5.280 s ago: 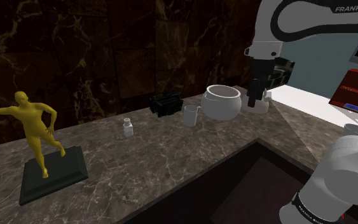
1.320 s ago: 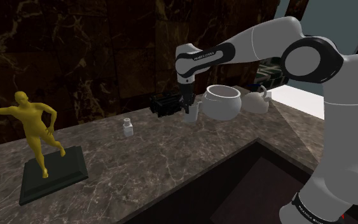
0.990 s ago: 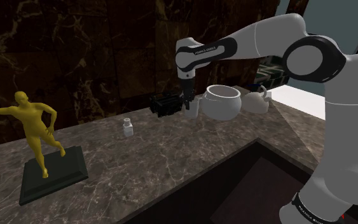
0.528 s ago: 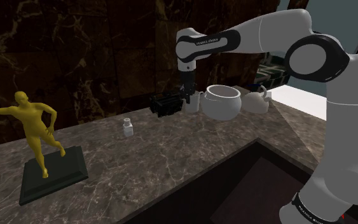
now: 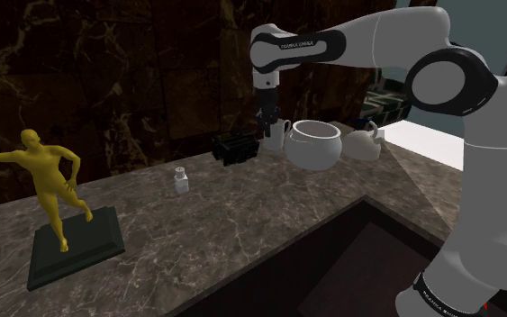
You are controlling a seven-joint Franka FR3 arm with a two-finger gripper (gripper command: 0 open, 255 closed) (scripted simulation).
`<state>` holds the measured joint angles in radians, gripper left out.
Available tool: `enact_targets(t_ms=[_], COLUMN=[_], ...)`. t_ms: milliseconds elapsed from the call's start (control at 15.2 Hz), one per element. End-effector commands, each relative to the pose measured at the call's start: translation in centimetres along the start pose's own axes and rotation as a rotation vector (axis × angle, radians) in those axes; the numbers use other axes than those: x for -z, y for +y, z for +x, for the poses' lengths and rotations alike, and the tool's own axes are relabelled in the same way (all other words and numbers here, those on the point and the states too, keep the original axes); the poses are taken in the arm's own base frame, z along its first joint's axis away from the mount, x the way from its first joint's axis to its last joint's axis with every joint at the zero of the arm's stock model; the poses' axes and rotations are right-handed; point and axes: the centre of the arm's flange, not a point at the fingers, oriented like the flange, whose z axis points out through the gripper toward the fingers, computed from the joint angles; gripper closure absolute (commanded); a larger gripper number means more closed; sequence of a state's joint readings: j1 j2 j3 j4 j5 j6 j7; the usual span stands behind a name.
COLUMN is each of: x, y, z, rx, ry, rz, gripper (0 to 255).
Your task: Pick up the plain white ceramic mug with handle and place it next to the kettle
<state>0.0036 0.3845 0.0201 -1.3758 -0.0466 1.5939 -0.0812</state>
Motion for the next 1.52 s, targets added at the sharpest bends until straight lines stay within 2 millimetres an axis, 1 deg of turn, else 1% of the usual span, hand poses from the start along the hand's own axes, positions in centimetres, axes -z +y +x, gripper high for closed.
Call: enact_targets(t_ms=[0, 1254, 1320, 1452], x=[1.1, 11.0, 11.3, 10.9], y=[0.0, 0.3, 0.3, 2.1], z=[-0.1, -1.8, -1.8, -3.7], rx=[0.000, 0.000, 0.000, 0.000], ry=[0.000, 0.000, 0.000, 0.000], rz=[0.000, 0.000, 0.000, 0.000], gripper=[255, 255, 255, 255])
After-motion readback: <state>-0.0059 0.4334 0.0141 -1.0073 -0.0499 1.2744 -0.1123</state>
